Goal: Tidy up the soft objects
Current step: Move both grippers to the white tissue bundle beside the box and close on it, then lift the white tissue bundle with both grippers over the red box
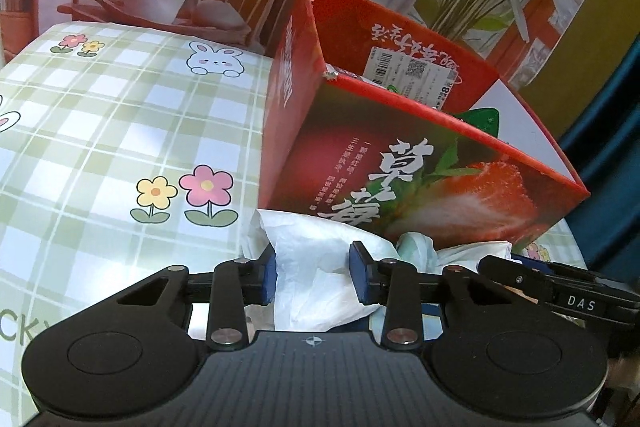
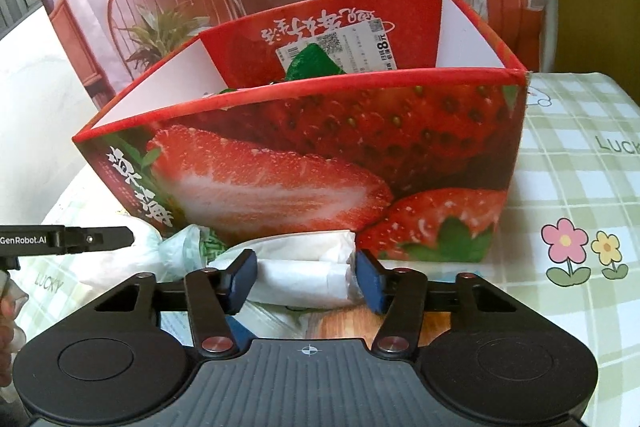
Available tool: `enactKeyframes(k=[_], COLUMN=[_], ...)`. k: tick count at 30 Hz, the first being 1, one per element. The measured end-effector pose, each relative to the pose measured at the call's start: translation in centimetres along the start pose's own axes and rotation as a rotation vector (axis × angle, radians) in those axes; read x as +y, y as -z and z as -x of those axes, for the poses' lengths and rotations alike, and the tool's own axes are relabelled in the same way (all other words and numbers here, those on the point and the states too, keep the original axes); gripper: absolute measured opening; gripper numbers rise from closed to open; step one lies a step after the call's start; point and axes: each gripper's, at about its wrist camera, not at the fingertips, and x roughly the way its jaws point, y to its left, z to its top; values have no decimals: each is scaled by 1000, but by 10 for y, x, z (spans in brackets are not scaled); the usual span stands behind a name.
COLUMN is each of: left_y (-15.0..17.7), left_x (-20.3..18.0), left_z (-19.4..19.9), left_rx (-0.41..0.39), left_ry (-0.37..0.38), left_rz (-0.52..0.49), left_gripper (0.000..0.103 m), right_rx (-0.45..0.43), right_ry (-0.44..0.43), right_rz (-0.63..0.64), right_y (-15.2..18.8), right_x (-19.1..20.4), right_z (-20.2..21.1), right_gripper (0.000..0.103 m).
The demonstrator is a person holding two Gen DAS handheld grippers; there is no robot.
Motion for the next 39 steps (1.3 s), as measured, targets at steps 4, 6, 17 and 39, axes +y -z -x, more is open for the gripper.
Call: enactKeyframes(k=[4,6,17,39], left_y=[4,7,12,14], left_x=[0,0,3,9], left_z=[5,7,13,11], left_rx=[-2,-2,9,30], left_ry=[2,5,15,32], left_rz=[4,2,12,35], left_gripper=[37,37,37,38], right_rx=[-3,-6,-21,-27], right_ry=[-10,-13,-44,-49], right_rz=[-8,-8,14,11], right_y=[2,4,3,6], right_x=[-2,-2,1,-2], right_z=[5,8,22,22], right_gripper=[44,42,40,41])
